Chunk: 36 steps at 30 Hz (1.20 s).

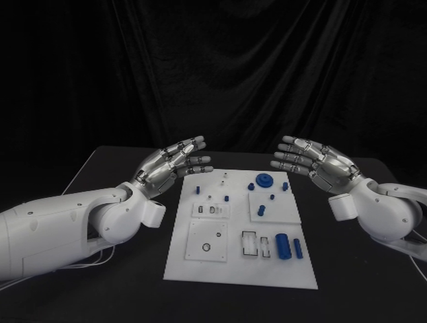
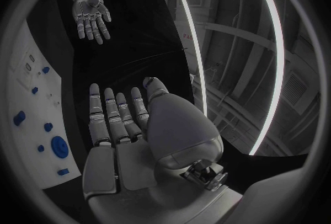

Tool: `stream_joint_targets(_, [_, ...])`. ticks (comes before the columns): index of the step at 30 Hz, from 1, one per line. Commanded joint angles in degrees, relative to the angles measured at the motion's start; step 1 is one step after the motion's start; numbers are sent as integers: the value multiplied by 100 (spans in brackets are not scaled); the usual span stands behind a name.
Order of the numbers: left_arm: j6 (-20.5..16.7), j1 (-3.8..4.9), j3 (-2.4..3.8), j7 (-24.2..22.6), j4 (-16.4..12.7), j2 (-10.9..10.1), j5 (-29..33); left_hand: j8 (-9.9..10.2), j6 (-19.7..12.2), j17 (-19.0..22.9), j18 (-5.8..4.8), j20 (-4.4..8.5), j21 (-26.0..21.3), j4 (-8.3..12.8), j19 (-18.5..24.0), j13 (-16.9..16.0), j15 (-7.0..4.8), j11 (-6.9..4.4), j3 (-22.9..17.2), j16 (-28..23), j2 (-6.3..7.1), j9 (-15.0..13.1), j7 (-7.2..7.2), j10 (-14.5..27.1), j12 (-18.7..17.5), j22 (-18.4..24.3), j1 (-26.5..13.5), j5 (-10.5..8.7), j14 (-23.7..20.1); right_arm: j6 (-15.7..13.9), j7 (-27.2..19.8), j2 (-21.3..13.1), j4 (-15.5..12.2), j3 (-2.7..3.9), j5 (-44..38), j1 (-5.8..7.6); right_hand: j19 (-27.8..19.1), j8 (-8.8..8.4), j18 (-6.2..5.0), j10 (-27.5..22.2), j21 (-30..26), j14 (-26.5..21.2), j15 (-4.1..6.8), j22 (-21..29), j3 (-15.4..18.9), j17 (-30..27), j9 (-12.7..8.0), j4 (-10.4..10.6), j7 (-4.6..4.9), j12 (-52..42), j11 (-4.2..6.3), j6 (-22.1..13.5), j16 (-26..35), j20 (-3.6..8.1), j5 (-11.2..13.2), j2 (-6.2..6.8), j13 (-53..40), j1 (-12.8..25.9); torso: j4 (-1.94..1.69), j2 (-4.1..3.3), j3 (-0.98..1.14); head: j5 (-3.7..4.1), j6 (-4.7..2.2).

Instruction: Assemble the parts on the task board

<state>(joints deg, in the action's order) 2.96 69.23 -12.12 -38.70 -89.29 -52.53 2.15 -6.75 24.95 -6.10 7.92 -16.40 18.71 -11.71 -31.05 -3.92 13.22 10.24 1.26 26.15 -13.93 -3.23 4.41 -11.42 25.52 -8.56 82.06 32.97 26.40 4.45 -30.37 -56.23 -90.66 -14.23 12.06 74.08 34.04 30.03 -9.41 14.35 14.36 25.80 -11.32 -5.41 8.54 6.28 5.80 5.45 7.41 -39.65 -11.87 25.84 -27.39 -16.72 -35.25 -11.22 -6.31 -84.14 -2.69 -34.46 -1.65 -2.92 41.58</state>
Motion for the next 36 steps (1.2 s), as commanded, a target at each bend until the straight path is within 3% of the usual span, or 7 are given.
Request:
stream_joint_targets(1, [-37,14,6,-1165,-79,-93,-98,-38,89,-138,-38,7,172,-2,-204,-58,-10,46,-151,416,118,-12,7,-156,317,-75,-34,34,339,-14,-227,-91,-58,4,-544,93,270,185,28,79,82,208,14,1,-244,64,36,-116,9,-318,-24,84,-213,12,-76,72,-54,-179,-70,-114,0,-13,95])
stream_joint_targets(13, [-68,60,6,-1188,-450,-562,1,-6,56,-352,-32,45,349,-6,-246,-103,-64,53,-546,1051,262,-6,-1,-127,547,-157,-115,61,426,-583,235,-307,-134,4,-1570,557,1486,541,-98,86,821,831,175,-297,-621,354,121,-252,40,-1133,6,70,-864,223,404,408,-245,-294,-57,-445,21,-11,311])
stream_joint_targets(15, [-118,67,10,-1250,-527,-648,-132,8,20,-578,27,64,552,-11,-346,-167,-147,109,-720,1521,333,-7,1,-138,715,-264,-166,78,493,-657,461,-297,-117,4,-2133,715,1887,616,-100,69,1234,1204,305,-512,-550,542,137,-289,-17,-1395,39,64,-1216,370,672,534,-349,-307,-53,-490,26,5,344])
stream_joint_targets(22, [-211,96,42,-1347,-763,-870,-419,9,31,-1032,148,108,1084,11,-485,-354,-317,162,-937,2363,447,-12,12,-184,1067,-572,-279,65,627,-851,1294,-257,-101,3,-3853,1239,2366,751,-90,562,2249,2103,617,-1134,-494,888,148,-339,-151,-1655,238,447,-1745,636,722,679,-429,-352,-100,-716,51,202,305])
stream_joint_targets(26, [-263,128,56,-1356,-898,-997,-375,-15,96,-1061,129,88,1146,-25,-338,-391,-276,176,-974,2393,462,-22,15,-148,1124,-624,-349,30,448,-1123,1799,-224,-138,3,-5032,1489,2450,779,-108,791,2701,2465,725,-1452,-534,999,158,-332,-130,-1620,318,623,-1863,727,783,731,-410,-376,-114,-847,27,244,280])
stream_joint_targets(33, [-323,188,79,-1399,-1083,-1204,-228,-42,156,-990,63,29,1102,-84,-12,-415,-148,202,-1041,2233,458,-30,22,-74,1169,-620,-435,15,65,-1518,2689,-71,-174,3,-7443,1714,2829,645,-111,1223,3299,3158,900,-1878,-723,1192,117,-96,-122,-1495,418,842,-2135,862,1384,907,-372,-296,-120,-1041,-13,311,232])
stream_joint_targets(36, [-327,201,88,-1423,-1149,-1260,-181,-62,199,-946,31,13,1059,-166,94,-422,-98,220,-1031,2149,444,-36,31,-71,1190,-598,-504,-24,-51,-1527,2988,1,-180,3,-8204,1739,2908,532,-114,1287,3482,3335,934,-2030,-815,1255,91,16,-157,-1386,448,823,-2236,901,1510,1008,-345,-239,-163,-1157,-68,387,160])
